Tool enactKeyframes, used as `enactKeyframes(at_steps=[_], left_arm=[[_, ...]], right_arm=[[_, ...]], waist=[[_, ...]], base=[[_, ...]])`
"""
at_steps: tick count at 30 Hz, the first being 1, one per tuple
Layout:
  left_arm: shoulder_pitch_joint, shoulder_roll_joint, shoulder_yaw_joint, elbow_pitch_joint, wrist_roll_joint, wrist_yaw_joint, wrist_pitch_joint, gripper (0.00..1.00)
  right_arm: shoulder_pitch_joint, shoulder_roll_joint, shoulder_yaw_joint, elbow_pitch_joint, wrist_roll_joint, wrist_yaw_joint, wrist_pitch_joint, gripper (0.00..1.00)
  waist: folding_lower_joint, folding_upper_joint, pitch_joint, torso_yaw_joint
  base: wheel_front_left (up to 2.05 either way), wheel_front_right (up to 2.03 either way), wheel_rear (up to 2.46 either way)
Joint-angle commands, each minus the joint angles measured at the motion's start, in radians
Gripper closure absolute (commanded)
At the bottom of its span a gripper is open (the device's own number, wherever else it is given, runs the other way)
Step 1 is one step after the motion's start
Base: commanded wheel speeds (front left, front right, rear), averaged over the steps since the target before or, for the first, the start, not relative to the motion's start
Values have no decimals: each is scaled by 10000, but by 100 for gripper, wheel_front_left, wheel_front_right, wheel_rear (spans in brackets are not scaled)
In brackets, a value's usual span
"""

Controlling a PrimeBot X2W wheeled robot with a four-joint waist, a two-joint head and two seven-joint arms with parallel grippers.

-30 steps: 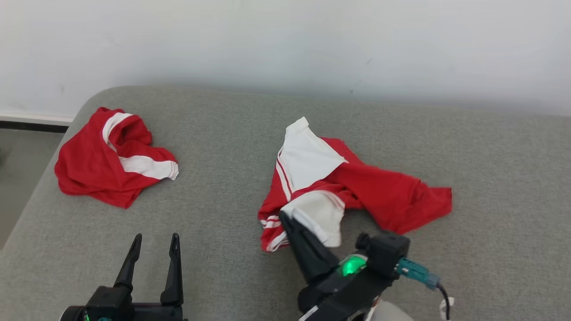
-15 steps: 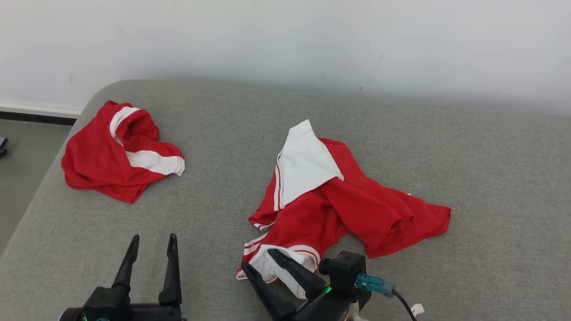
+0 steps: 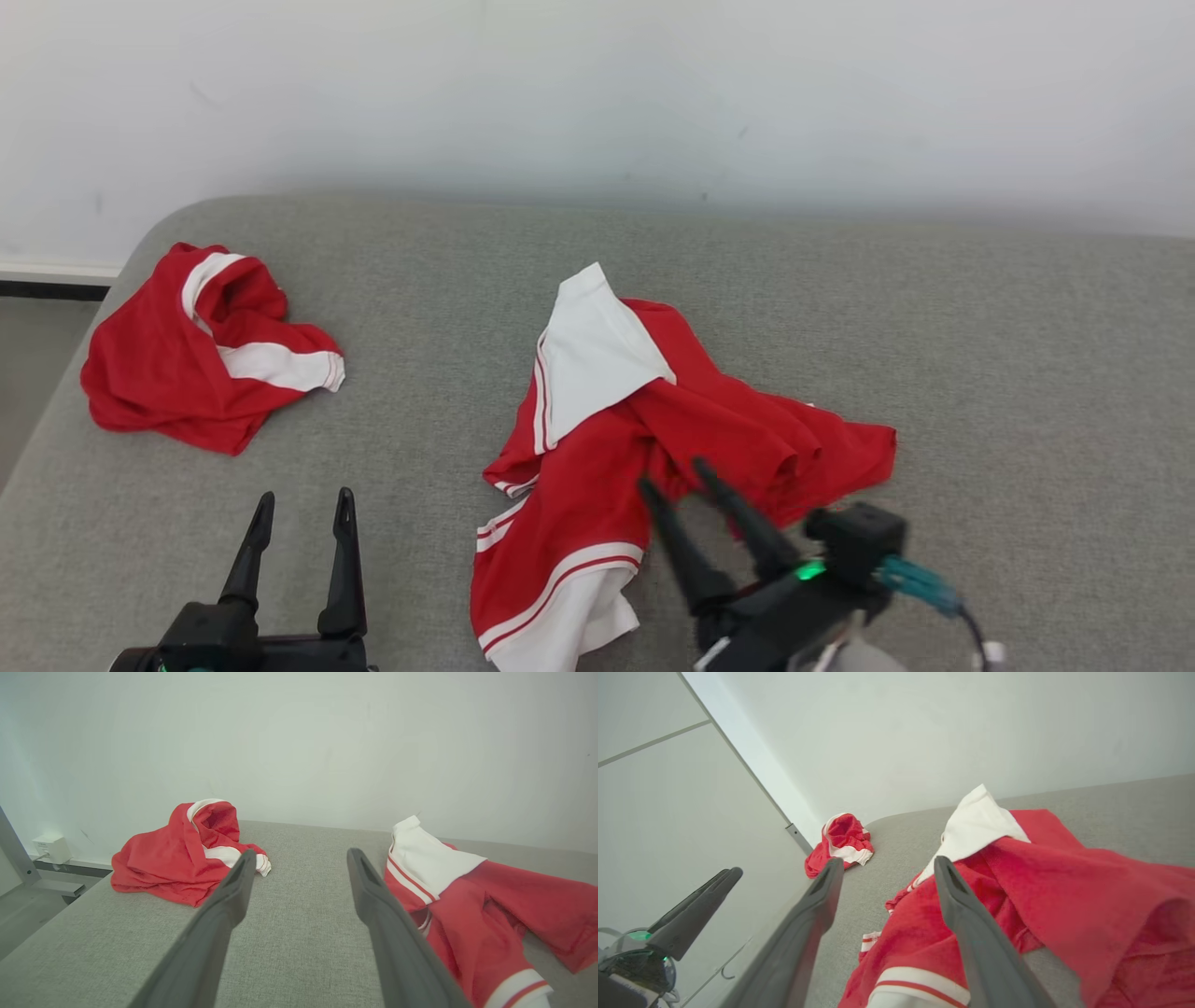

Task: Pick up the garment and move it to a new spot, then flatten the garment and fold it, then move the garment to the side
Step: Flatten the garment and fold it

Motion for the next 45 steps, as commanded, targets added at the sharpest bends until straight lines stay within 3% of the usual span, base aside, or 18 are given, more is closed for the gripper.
enactKeyframes(at_steps=[1,11,22,31,45], left_arm=[[152,-15,25,-73,112,-24,-32,0],[364,-12,34,-315,143,100,-32,0],[515,-9,207,-353,254,44,-32,0],[787,-11,156,-556,307,228,-32,0],[477,-14,-105,-522,237,274,-32,0]], right_arm=[[361,-111,-563,-308,-213,-22,-59,0],[1956,-289,-3596,-2031,-1622,-24,-60,0],[3447,-133,-5571,-2835,-2779,-22,-43,0],[3892,12,-5847,-2842,-3063,-24,-44,0],[2401,-380,-4570,-1529,-3617,-22,31,0]], waist=[[0,0,-54,-155],[0,0,-168,-740],[0,0,-320,-1158],[0,0,-403,-1190],[0,0,-121,-530]], base=[[0,0,0],[0,0,0],[0,0,0],[0,0,0],[0,0,0]])
